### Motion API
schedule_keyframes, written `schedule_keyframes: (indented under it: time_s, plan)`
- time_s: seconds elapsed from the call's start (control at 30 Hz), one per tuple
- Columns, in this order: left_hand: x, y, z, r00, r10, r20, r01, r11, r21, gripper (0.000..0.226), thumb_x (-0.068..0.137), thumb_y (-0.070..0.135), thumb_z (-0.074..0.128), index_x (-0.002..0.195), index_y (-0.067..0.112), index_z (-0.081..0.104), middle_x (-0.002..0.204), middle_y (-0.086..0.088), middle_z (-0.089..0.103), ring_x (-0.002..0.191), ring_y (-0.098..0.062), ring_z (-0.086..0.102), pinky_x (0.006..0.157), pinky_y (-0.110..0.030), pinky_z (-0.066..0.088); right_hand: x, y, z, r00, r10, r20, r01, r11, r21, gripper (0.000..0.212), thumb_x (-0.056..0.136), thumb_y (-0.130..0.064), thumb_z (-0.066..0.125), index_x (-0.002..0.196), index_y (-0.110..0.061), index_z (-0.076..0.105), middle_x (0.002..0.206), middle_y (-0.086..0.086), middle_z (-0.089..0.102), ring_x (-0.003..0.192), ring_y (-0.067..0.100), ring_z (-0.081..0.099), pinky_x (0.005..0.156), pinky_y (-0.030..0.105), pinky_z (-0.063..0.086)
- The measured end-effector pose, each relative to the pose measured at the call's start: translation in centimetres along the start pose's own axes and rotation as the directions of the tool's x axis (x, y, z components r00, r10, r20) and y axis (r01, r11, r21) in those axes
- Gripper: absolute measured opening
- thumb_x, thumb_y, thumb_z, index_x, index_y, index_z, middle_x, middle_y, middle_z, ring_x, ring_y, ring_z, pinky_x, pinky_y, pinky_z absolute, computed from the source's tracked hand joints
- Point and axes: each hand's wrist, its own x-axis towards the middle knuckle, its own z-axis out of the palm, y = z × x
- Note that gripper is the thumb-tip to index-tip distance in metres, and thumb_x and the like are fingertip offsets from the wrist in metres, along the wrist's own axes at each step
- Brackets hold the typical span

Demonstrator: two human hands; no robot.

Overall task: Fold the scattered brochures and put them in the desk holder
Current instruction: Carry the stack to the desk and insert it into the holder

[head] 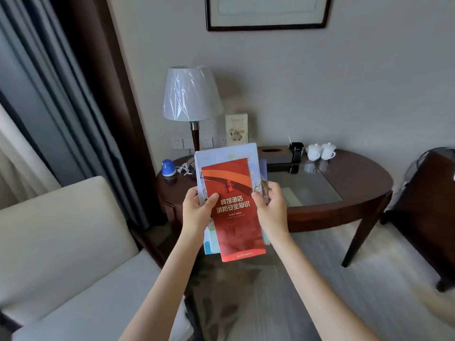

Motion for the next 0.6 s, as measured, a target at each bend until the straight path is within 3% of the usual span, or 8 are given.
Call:
schedule_keyframes:
  time_s: [0.1,0.3,0.43,0.6]
  plan:
    - [6.7,-1.1,2.4,1.0,-0.019,0.019,0.019,1.0,0.007,0.014,0.087,0.012,0.064,0.094,0.014,0.053,0.093,-0.004,0.068,0.084,-0.016,0.068,0.062,-0.022,0.055,6.2,1.7,1.3,1.0,0.006,0.002,-0.006,1.0,-0.018,0.016,0.091,-0.014,0.057,0.102,-0.02,0.047,0.086,-0.015,0.06,0.078,-0.006,0.057,0.06,0.001,0.04]
    - [18.6,-2.9,7.5,0.996,-0.045,0.079,0.042,0.998,0.043,0.014,0.087,0.013,0.064,0.091,0.019,0.052,0.093,-0.001,0.068,0.085,-0.015,0.068,0.062,-0.022,0.053,17.5,5.4,3.1,0.997,0.051,-0.053,-0.051,0.999,-0.01,0.017,0.091,-0.015,0.056,0.107,-0.017,0.05,0.092,-0.008,0.063,0.085,0.006,0.061,0.068,0.011,0.043]
    - [25.0,-5.5,10.9,0.992,-0.079,0.097,0.075,0.996,0.047,0.016,0.086,0.011,0.064,0.095,0.013,0.051,0.093,-0.004,0.066,0.085,-0.016,0.066,0.064,-0.025,0.053,24.0,8.9,3.7,0.994,0.084,-0.071,-0.087,0.995,-0.04,0.02,0.091,-0.016,0.056,0.11,-0.015,0.05,0.087,-0.011,0.059,0.082,0.011,0.059,0.073,0.025,0.047]
    - [33.5,-9.6,15.3,0.986,-0.145,0.081,0.138,0.987,0.088,0.019,0.086,0.009,0.065,0.099,0.008,0.051,0.092,-0.006,0.067,0.083,-0.018,0.067,0.067,-0.03,0.056,32.5,15.0,4.9,0.985,0.166,-0.058,-0.167,0.986,-0.025,0.017,0.091,-0.016,0.056,0.107,-0.014,0.051,0.093,0.001,0.063,0.082,0.016,0.059,0.074,0.029,0.047]
